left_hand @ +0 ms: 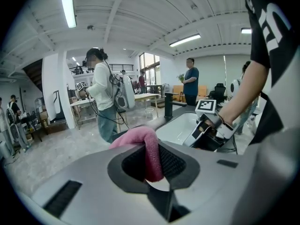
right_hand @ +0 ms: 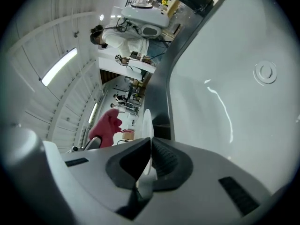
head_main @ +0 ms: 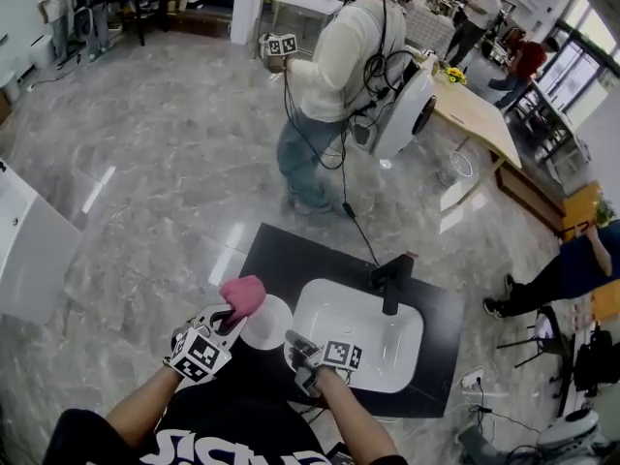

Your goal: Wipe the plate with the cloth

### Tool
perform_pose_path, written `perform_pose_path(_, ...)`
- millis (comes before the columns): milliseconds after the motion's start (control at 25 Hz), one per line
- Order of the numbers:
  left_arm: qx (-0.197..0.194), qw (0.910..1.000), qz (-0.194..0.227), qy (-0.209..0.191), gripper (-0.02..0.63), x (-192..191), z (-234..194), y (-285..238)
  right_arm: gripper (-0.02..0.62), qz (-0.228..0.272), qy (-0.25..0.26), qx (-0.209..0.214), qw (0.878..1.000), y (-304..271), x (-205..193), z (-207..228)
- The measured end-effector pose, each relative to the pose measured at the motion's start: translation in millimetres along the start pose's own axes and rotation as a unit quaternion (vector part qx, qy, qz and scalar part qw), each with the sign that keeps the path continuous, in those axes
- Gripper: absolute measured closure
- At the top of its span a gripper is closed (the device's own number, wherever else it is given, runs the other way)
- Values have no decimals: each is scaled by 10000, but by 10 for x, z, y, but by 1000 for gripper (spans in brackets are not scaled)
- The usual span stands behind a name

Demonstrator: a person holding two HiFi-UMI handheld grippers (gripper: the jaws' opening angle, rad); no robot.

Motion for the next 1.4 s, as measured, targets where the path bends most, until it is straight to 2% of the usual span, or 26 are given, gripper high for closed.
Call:
perform_pose_path(200,-3,10000,38,6,554,37,-12,3,569,-157,42,-664,9977,-27,-54,152)
perform_pose_path(400,-10,10000,65,50,554,41,-14,-12,564,-268,143,-825,9961,-59,-80,142)
perform_pose_path(480,-21,9999,79,66,554,54,-6,-10,515,-399,279,-873,9950,-53,-100,87)
perform_pose_path(560,-36,9999,91,82,554,73,0,-8,484,-578,553,-986,9919,-29,-127,7)
perform_pose_path(720,-61,9998,130,106,554,127,25,10,477,-703,1383,-1513,9762,103,-113,-131)
perform_pose_path(760,-70,9998,168,102,554,152,37,13,478,-572,1594,-1563,9731,150,-73,-179)
perform_pose_path(840,-84,9995,294,128,554,221,61,22,478,11,2111,-1442,9668,255,58,-360)
perform_pose_path(880,-96,9991,385,178,554,268,76,29,479,373,2469,-1322,9593,313,129,-502)
perform_pose_path(920,-112,9984,494,247,554,325,94,42,479,712,2912,-1214,9463,373,190,-673)
perform_pose_path(960,-127,9975,622,314,554,394,111,59,483,1019,3426,-1135,9270,434,233,-869)
perform_pose_path(1040,-143,9948,924,398,554,560,143,106,518,1573,4484,-1036,8738,552,271,-1299)
perform_pose_path(1120,-163,9907,1269,460,554,741,185,166,547,2080,5240,-939,8206,663,259,-1703)
perform_pose_path(1200,-167,9854,1621,484,554,904,237,229,565,2455,5634,-877,7840,756,228,-2003)
perform_pose_path(1320,-92,9780,2041,428,554,1051,307,307,574,2742,5883,-770,7568,829,158,-2240)
perform_pose_path(1400,-54,9752,2189,333,554,1095,357,342,575,2830,5975,-692,7471,853,116,-2343)
Point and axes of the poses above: the fingertips, and each gripper's own axes: y backward along the fingers, z to its right, x out of its top, the point moved 6 cm from there along y, backward along the fingers, and after that the axes turned 5 degrees about z, right-handed, at the moved point
